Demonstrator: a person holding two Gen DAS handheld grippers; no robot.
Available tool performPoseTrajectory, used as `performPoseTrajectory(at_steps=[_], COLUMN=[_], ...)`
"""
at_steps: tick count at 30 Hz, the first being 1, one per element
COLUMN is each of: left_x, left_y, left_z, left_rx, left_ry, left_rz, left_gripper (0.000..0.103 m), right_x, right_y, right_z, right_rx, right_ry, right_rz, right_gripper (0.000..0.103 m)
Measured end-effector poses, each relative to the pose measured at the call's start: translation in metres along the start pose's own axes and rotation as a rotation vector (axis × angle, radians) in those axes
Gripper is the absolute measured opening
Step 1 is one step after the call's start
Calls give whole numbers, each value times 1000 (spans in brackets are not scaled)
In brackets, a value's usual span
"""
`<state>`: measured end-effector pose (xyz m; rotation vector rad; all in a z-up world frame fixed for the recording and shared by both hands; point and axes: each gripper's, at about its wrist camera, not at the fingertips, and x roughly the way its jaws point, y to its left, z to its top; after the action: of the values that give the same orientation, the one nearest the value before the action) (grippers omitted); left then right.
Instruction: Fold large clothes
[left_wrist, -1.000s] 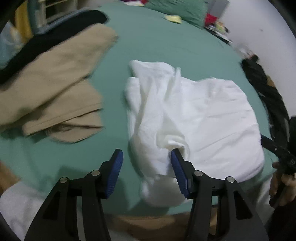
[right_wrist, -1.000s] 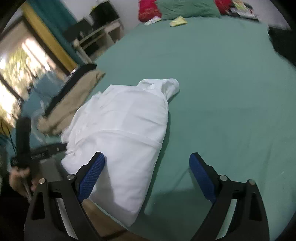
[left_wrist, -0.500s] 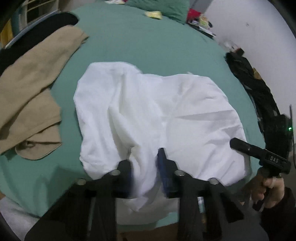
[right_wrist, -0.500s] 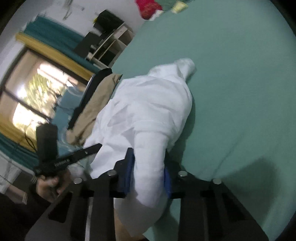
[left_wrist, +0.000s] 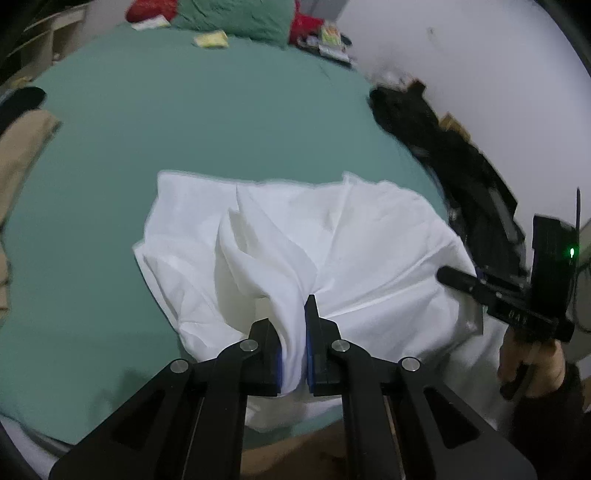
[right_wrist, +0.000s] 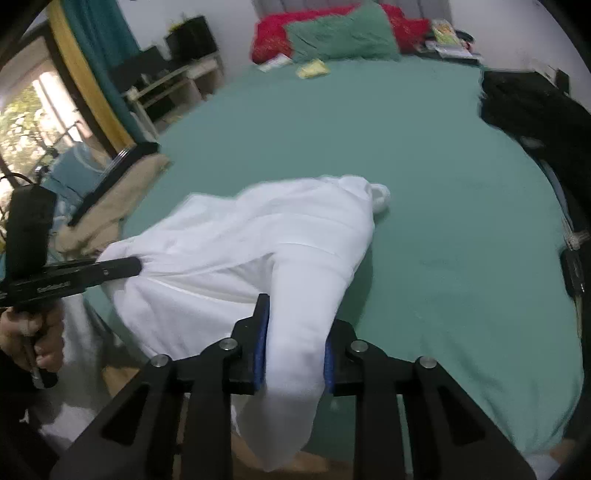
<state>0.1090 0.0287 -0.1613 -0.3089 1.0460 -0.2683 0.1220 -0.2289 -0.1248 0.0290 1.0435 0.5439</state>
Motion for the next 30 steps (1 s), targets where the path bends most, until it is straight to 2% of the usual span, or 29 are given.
performPoseTrajectory(at_steps=[1,2,6,9,12,14,17,18,21,24,30], left_x=[5,11,13,5,1,-5,-14,-18,-25,-8,16], left_y=[-3,-3,12,17,13,14,15,16,24,29,52], left_z=[-8,-15,-25,-28,-23,-17,-5,-1,4,10,-4], left_rx=[6,10,-16,-37,-5,1,10,10,-11,-34,-106], left_ry=[18,37,63,76,113,102,65,40,-5,24,77], left_rz=[17,45,85,77,96,86,95,100,96,118,140], left_gripper=[10,10,10,12,15,19,33,39,53,55,57], right_x=[3,11,23,19,0,-13,-15,-7,21,40,56], right_y=[-5,-11,-19,-19,-21,-26,-29,-30,-33,-29,-9], right_z=[-4,-9,-15,-10,0,9,19,21,18,11,7], right_rx=[12,28,91,114,131,145,121,105,100,83,-35], right_ry=[18,38,28,28,-25,-71,-111,-87,-28,-6,-20], right_rz=[2,6,56,106,67,83,10,-44,-92,-110,-146], right_gripper=[33,43,72,73,73,74,74,74,74,74,74])
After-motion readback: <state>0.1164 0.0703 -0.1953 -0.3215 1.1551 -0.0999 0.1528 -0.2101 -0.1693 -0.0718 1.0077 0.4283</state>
